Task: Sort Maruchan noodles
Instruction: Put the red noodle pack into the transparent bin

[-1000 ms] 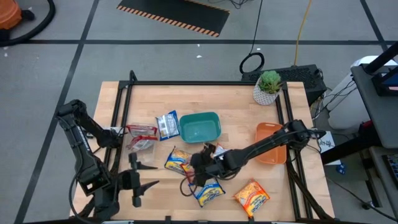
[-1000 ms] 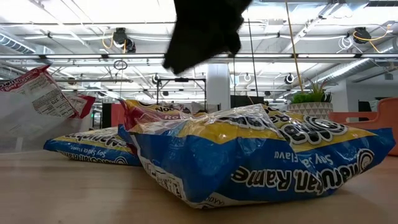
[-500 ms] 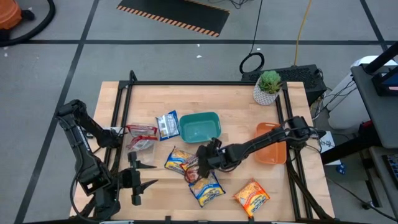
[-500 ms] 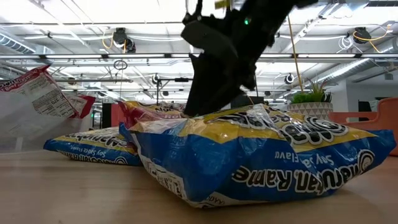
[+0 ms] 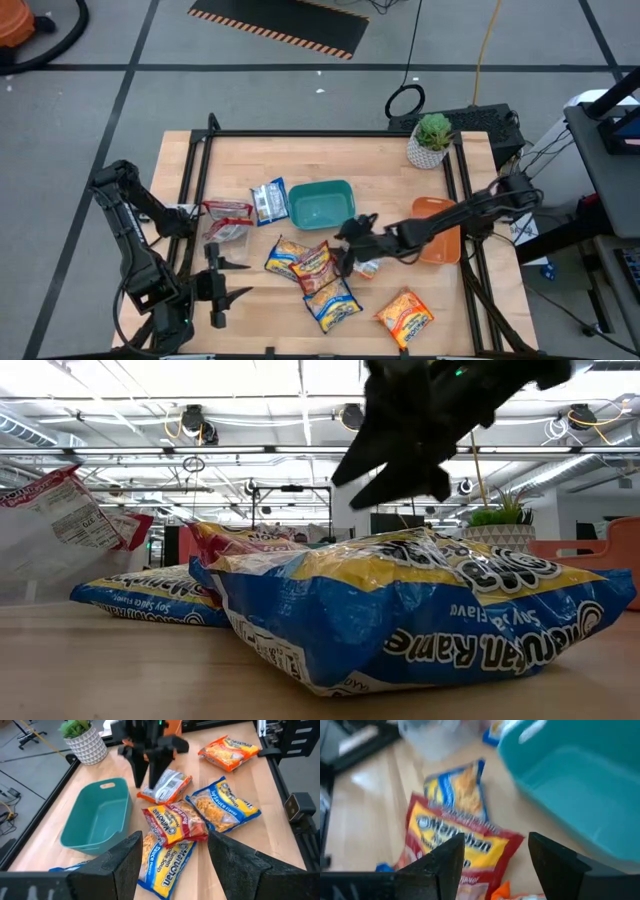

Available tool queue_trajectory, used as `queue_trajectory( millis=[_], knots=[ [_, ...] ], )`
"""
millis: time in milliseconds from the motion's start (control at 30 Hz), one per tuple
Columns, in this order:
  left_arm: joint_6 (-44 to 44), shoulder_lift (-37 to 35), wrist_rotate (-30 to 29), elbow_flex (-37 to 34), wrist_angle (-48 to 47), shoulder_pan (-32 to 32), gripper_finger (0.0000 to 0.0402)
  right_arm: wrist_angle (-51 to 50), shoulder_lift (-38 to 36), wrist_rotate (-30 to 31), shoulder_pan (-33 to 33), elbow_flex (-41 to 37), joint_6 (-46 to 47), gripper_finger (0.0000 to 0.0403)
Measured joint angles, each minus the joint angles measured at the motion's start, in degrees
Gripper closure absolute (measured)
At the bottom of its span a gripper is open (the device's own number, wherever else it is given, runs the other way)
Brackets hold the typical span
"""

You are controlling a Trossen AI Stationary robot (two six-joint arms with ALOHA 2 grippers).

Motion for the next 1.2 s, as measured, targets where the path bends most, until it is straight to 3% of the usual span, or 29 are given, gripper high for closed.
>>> queue_trajectory(
  millis=[67,267,400,667,833,1033,1200],
  knots=[
    [-0.02,0.00,-0.01,-0.01,-0.16,0.01,0.0172,2.55,-1.30,2.98,0.48,-2.72,1.26,0.0188],
    [-0.06,0.00,0.02,-0.02,0.18,0.67,0.0172,10.28,-0.26,0.67,0.35,-8.36,6.14,0.0188],
    [-0.05,0.00,0.01,-0.02,0.19,1.50,0.0172,10.39,2.16,-2.83,0.10,-7.99,7.85,0.0176],
    [0.88,0.00,0.04,-0.02,0.21,4.55,0.0172,14.57,9.48,-6.01,-1.34,-5.12,7.91,0.0118],
    [1.87,0.00,2.13,-0.02,0.02,5.80,0.0172,16.98,11.35,-6.44,-1.63,-4.86,7.70,0.0110],
    [3.32,0.00,2.86,-0.02,-0.05,5.86,0.0172,17.56,11.37,-9.29,-1.77,-4.88,6.36,0.0142],
    [3.47,0.00,2.86,-0.02,-0.05,5.86,0.0172,20.09,11.39,-9.61,-2.23,-4.91,4.28,0.0215]
  ],
)
